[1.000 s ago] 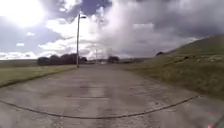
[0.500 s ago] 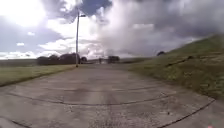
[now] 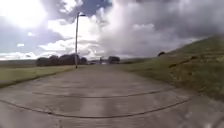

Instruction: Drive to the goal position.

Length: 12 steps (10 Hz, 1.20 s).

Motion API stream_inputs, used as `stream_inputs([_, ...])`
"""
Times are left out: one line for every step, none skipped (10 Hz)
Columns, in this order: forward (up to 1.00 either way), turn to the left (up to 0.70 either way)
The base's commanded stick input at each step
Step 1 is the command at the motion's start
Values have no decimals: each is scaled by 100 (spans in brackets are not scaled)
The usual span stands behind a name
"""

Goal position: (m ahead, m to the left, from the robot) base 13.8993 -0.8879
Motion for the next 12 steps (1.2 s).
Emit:
stream_inputs([70, 9])
stream_inputs([70, 19])
stream_inputs([70, 25])
stream_inputs([70, 28])
stream_inputs([70, 30])
stream_inputs([70, 33])
stream_inputs([70, 0])
stream_inputs([70, 0])
stream_inputs([70, 0])
stream_inputs([70, 0])
stream_inputs([70, 0])
stream_inputs([70, 0])
